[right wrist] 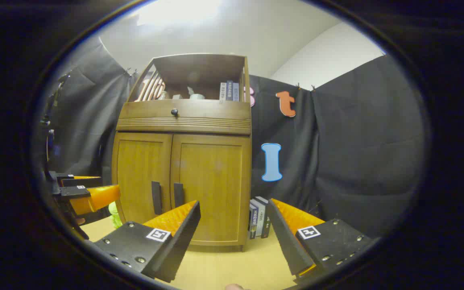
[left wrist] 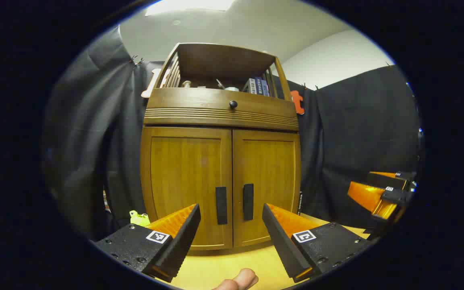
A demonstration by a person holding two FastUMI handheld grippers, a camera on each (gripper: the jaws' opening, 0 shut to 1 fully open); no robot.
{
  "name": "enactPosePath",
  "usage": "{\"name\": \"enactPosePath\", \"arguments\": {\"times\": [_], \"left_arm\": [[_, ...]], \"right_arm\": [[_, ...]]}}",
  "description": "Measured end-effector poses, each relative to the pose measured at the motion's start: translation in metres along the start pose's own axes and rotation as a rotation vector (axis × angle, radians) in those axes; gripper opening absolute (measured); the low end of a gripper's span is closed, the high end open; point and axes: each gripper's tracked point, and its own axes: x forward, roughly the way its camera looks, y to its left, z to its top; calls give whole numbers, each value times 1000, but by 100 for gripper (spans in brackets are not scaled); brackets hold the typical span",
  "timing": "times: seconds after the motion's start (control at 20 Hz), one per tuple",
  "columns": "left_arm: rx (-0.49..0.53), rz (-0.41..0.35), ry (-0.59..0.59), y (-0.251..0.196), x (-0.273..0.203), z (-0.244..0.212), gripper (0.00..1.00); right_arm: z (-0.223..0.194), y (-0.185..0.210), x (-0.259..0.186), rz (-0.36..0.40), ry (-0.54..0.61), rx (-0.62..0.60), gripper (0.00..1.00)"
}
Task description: Open the right door of the double-door shoe cabinet with the right hand, and open the left door with the left hand.
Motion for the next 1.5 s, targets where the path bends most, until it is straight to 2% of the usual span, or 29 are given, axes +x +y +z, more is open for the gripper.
{"name": "enactPosePath", "arguments": {"times": [0.15,0.35,0.4,0.45,0.6,0.65,0.7,0.85,0.95,1.0,1.1,1.25,1.35,1.4,1.5], "left_arm": [[-12,74,5,11,-7,-4,92],[-20,94,0,16,-12,3,92],[-14,93,-26,17,-13,11,96],[1,102,-30,21,-17,13,92],[25,102,-38,31,-22,16,92],[21,112,-30,36,-24,15,92],[18,113,-22,40,-25,13,92],[18,90,-15,44,-25,10,92],[16,72,-18,46,-25,12,93],[7,75,-15,49,-25,13,93],[2,59,-13,50,-24,14,92],[-21,58,12,55,-20,9,92],[-19,33,20,53,-17,9,92],[-18,35,23,55,-17,10,95],[-34,38,18,58,-16,11,92]], "right_arm": [[-2,-1,3,27,-2,-3,96],[-8,9,3,81,3,24,96],[-8,12,3,88,2,35,99],[-10,12,1,90,6,40,99],[-14,16,0,87,13,30,99],[-14,18,0,83,13,30,96],[-12,22,1,84,11,33,99],[-6,36,12,102,-15,56,99],[-9,49,27,113,-11,64,99],[-12,56,38,119,-3,71,96],[-20,73,63,142,12,96,100],[-33,98,100,176,60,151,99],[-45,103,125,169,106,127,99],[-46,110,134,167,109,105,99],[-46,130,149,189,108,47,99]]}}
